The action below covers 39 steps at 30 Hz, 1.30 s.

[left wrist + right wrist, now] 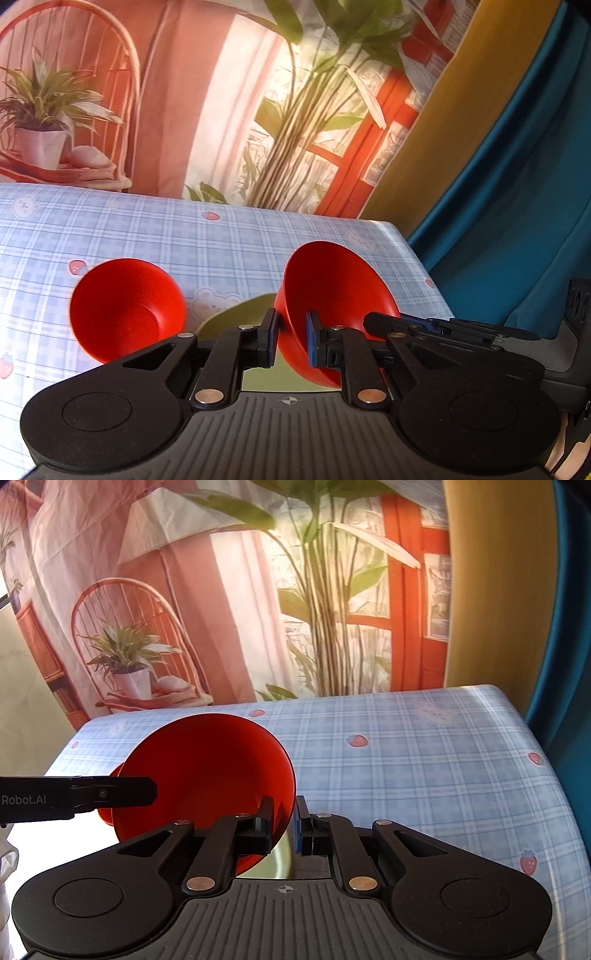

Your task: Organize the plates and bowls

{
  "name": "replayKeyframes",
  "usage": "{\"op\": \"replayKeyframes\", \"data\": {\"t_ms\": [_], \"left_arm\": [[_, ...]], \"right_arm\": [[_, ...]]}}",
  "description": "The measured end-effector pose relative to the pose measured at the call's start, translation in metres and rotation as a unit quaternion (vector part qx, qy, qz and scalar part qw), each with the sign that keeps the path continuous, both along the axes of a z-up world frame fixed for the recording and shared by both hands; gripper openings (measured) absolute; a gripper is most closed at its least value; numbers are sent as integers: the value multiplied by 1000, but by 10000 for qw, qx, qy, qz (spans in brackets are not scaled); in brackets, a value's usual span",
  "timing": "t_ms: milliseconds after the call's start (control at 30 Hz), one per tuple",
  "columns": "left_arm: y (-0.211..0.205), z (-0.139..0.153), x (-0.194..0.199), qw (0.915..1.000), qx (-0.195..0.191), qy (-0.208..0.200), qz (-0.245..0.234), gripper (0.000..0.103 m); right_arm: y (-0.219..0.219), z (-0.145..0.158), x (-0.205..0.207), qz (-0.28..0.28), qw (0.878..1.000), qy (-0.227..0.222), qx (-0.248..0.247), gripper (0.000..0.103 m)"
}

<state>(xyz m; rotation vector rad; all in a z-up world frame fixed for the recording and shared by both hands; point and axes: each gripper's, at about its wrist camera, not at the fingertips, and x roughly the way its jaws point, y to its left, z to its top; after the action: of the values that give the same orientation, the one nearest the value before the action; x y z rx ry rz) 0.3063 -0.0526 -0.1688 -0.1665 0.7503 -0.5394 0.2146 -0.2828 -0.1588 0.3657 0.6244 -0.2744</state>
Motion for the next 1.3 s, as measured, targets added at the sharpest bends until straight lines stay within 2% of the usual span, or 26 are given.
{"op": "replayKeyframes", "data": {"t_ms": [333,433,600,800,1033,1200,1300], "left_arm": [[98,11,26,9977,-100,-139,656,17],[115,5,35,9963,-121,-21,852,17],[123,-7,46,9955,-168,134,920,17],[126,-24,53,9950,-321,294,896,17],[121,-38,61,9952,-172,429,868,17],[122,-45,66,9941,-214,497,940,17],[122,-49,70,9929,-108,542,1056,23]], "right_arm": [[77,15,92,759,9970,-52,-141,10],[96,16,115,953,9952,-75,-184,11],[109,12,134,1091,9937,9,-239,11],[104,-2,143,1062,9938,179,-280,10],[97,-16,149,1052,9938,293,-224,10],[95,-23,153,1080,9935,321,-163,11],[95,-28,157,1069,9933,378,-201,16]]}}
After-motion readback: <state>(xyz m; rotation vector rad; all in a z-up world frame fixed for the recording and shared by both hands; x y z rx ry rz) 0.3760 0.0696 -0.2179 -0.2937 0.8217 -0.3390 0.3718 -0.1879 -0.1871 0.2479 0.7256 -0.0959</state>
